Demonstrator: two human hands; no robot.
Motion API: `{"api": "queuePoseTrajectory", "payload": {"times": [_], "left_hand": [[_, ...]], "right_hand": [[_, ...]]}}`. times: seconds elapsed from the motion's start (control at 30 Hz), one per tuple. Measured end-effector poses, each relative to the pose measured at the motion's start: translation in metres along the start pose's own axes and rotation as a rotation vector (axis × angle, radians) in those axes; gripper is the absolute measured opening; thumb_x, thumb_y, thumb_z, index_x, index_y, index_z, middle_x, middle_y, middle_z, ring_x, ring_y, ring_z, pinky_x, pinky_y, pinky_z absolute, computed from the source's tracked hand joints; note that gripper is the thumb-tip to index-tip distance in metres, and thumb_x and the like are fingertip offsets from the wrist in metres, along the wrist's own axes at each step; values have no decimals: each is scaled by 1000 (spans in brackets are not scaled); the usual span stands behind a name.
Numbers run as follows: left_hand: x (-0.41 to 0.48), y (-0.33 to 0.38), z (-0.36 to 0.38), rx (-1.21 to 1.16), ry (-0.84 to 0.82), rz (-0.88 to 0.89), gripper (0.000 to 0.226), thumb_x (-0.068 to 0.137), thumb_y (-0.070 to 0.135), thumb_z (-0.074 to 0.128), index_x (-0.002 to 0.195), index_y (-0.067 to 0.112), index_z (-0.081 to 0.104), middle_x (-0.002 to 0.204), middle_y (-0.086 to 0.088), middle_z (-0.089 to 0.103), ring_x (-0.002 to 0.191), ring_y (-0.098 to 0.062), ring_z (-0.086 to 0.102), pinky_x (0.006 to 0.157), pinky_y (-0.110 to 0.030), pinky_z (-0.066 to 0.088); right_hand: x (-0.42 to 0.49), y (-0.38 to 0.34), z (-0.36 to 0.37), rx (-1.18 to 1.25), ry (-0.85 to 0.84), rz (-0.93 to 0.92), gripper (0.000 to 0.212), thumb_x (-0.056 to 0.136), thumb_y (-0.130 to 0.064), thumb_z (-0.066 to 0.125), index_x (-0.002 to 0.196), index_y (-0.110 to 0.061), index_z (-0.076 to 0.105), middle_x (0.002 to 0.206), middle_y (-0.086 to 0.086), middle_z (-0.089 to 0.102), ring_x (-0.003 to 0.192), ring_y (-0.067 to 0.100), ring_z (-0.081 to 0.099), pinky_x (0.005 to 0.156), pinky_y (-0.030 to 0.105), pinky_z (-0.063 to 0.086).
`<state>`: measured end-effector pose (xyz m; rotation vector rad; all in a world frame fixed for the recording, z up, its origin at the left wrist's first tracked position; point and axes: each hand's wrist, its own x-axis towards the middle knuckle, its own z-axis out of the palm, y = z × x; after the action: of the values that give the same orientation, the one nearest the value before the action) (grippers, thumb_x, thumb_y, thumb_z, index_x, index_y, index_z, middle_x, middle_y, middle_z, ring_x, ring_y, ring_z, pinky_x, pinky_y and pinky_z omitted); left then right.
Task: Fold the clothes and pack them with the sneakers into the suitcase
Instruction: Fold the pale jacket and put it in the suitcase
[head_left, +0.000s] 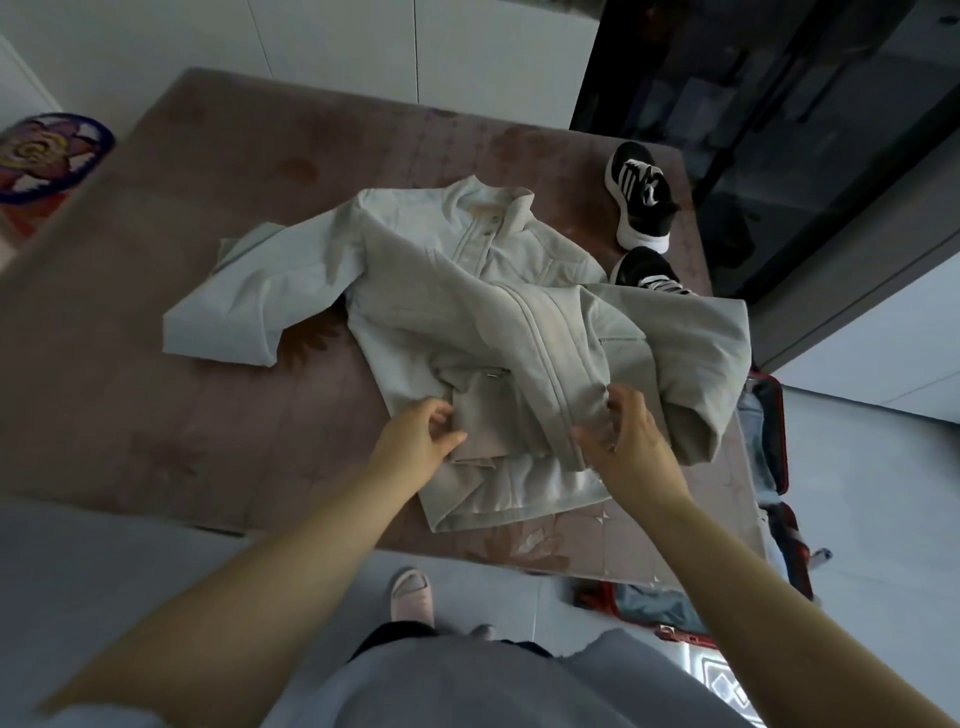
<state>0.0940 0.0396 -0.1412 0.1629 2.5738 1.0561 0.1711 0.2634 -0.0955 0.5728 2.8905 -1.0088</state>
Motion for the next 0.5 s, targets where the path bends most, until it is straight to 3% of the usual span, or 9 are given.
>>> {"api": "queuePoseTrajectory", "payload": {"times": [0.1, 0.17, 0.27, 0.33, 0.43, 0.5], "left_hand": [[1, 10, 16, 205, 7, -40, 36, 85, 41, 61, 105, 11, 58, 99, -2, 65, 94, -22, 61, 80, -32, 47], [-2, 15, 24, 261, 75, -70, 29, 86, 38, 60, 98, 12, 57, 95, -5, 65, 93, -25, 61, 78, -34, 46], [-14, 15, 15, 82, 116, -142, 23, 86, 33, 61, 96, 12, 58, 89, -4, 65, 87, -25, 61, 74, -33, 45], [-30, 10, -8, -77, 165, -180, 22, 85, 30, 64, 95, 13, 58, 86, -2, 62, 82, -21, 59, 71, -31, 44], [-57, -9, -52, -223, 312, -262, 18, 84, 25, 67, 92, 12, 57, 80, 1, 58, 77, -17, 55, 67, -30, 42], [-74, -29, -78, -200, 406, -323, 17, 85, 23, 65, 91, 10, 56, 82, -2, 57, 77, -19, 53, 63, -29, 39]], "right_hand": [[0, 1, 2, -25, -16, 6, 61, 87, -36, 62, 136, -21, 29, 138, 4, 43, 111, 22, 54, 78, 30, 43], [2, 3, 1, -35, -18, -12, 63, 86, -35, 62, 136, -20, 28, 138, 5, 42, 108, 22, 53, 78, 32, 44], [2, 4, -2, -58, 31, -48, 66, 84, -36, 64, 136, -17, 28, 135, 7, 41, 112, 25, 51, 81, 37, 47], [1, 3, 0, -71, 47, -98, 70, 83, -37, 64, 140, -21, 26, 141, 7, 34, 121, 28, 44, 93, 43, 44], [-3, -7, 15, -192, -10, -285, 73, 86, -44, 58, 146, -31, 19, 153, 5, 16, 138, 29, 20, 113, 45, 21], [-5, -13, 30, -339, -155, -391, 72, 89, -49, 50, 147, -36, 10, 156, 0, 11, 143, 24, 10, 116, 44, 4]]}}
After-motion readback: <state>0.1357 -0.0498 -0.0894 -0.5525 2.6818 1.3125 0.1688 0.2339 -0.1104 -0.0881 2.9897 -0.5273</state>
